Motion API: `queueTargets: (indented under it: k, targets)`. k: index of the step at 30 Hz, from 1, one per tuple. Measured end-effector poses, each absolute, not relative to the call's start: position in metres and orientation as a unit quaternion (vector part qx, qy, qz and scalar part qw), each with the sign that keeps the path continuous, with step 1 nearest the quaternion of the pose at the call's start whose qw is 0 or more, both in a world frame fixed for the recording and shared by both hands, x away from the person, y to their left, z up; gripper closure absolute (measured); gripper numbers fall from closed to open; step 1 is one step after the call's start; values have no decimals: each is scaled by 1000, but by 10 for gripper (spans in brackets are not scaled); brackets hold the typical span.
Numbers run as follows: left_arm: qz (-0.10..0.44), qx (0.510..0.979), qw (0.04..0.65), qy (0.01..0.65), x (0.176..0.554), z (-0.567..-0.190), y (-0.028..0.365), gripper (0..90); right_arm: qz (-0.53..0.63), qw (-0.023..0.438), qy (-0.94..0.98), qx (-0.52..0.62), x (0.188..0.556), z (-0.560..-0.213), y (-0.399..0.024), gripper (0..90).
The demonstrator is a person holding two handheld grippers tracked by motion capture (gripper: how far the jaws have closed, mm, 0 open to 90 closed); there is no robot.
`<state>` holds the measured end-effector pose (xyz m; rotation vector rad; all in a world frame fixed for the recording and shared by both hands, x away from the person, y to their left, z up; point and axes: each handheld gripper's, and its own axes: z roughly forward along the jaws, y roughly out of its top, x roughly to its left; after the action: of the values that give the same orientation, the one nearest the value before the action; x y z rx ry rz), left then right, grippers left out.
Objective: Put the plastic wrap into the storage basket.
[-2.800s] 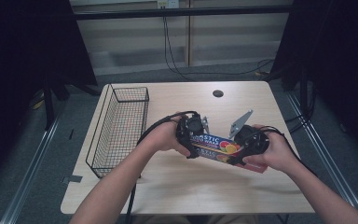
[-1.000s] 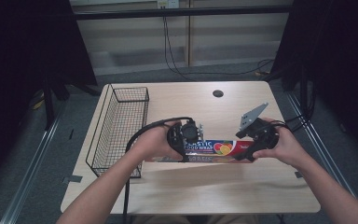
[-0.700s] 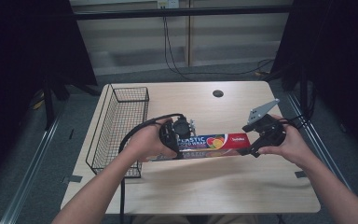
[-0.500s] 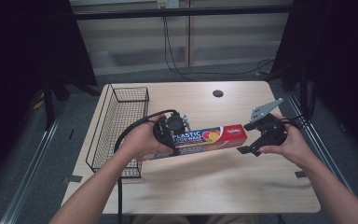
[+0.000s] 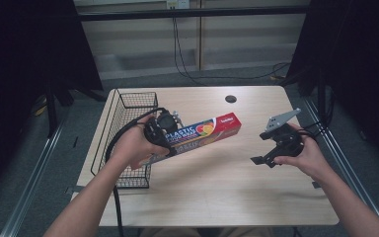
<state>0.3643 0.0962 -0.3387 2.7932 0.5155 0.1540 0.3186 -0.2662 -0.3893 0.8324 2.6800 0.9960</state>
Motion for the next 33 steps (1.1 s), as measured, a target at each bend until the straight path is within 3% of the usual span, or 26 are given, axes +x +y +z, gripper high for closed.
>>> queueTargets:
  k: [33]
  targets:
    - [70,913,158,370,371,-328,175,433,337,86,893,284,310,-405,-256,26]
